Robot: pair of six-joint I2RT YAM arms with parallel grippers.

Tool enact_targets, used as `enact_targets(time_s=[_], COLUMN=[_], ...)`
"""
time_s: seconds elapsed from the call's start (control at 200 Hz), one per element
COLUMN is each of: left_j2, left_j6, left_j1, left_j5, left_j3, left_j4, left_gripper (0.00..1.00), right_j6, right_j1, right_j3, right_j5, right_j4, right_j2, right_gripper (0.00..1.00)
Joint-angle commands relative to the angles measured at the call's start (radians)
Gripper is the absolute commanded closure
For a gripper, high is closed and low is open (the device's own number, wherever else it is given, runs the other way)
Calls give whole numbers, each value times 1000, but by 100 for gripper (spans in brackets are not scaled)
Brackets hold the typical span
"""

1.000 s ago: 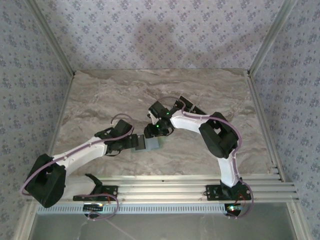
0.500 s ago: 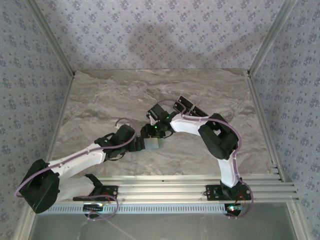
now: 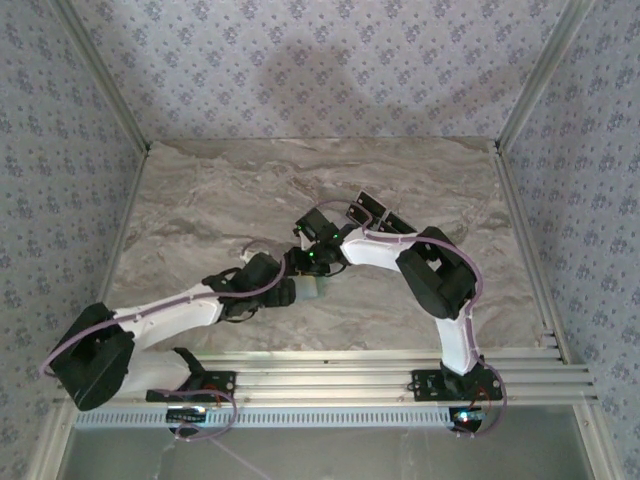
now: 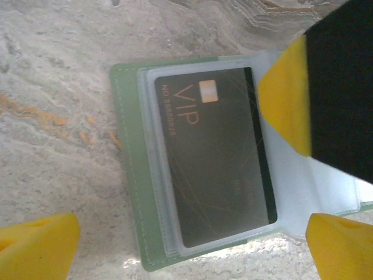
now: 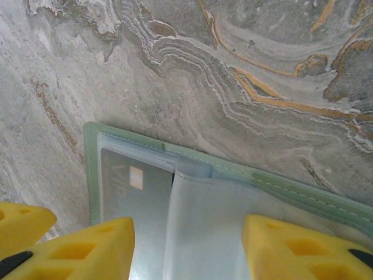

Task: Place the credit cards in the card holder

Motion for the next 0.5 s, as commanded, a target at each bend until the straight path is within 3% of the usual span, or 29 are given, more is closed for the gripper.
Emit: enact_targets(time_s=[0.0,0.5], left_j2=[24,123], left_j6=[26,29], left_j1=[-10,-22], left_j5=[-18,-97], left_j3=[44,44], left_j4=[39,46], left_gripper=[0,0], right_j6=[19,19], right_j1=[11,6], right_j3=[-25,-17], right_j5=[-3,-15], right_j4=[-38,-43], right_j2=[40,38], right_gripper=[46,46])
